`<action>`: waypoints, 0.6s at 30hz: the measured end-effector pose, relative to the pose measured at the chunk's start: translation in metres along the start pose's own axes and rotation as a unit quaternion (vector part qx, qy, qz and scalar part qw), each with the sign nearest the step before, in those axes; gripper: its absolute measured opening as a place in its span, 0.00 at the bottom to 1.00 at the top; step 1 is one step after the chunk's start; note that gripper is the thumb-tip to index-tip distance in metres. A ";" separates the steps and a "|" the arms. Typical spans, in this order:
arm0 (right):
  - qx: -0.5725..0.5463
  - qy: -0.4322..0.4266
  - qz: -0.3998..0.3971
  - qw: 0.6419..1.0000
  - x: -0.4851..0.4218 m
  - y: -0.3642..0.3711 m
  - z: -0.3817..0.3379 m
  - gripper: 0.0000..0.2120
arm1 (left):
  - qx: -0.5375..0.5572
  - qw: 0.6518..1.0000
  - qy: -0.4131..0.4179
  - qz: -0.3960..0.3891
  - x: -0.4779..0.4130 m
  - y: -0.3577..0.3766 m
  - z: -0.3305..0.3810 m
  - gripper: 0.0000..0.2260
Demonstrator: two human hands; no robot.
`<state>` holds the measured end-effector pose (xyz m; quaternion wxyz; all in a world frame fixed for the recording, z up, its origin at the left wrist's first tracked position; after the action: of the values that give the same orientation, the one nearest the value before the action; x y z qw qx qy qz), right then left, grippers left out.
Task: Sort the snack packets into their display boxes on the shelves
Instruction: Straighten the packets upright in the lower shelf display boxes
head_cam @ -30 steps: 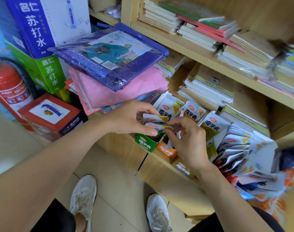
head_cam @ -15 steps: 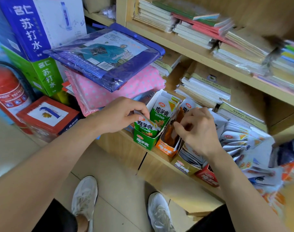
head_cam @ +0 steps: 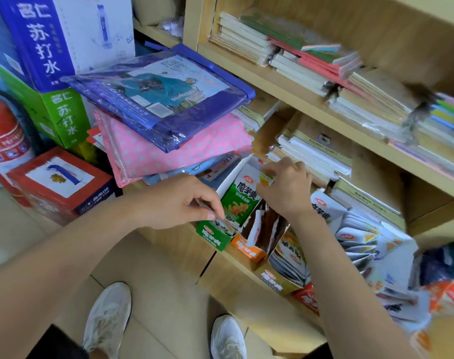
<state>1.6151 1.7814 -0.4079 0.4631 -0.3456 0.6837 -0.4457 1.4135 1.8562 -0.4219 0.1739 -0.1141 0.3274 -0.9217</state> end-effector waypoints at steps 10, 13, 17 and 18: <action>-0.011 -0.034 0.049 0.998 0.000 -0.001 -0.001 0.19 | 0.023 1.000 0.015 0.016 0.005 0.002 -0.005 0.08; 0.007 -0.040 0.028 0.999 -0.001 0.005 -0.001 0.20 | 0.018 0.999 0.021 0.034 0.008 0.003 -0.007 0.08; 0.032 -0.022 0.004 0.999 -0.004 0.010 0.001 0.12 | -0.001 0.998 0.040 0.049 0.015 0.004 -0.007 0.09; 0.017 -0.019 0.008 1.000 -0.004 0.009 0.001 0.08 | -0.004 0.998 0.042 0.050 0.017 0.005 -0.007 0.09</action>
<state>1.6169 1.7880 -0.4148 0.4856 -0.3410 0.6698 -0.4465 1.3972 1.8503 -0.4288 0.2058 -0.0592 0.3438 -0.9143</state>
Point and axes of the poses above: each hand's wrist, its own x-axis away from the middle knuckle, its own y-axis out of the palm, z = x × y, the point moved 7 cm from there along -x, towards the middle knuckle, and after that the axes turned 12 degrees about -y, right-handed, at the moved point
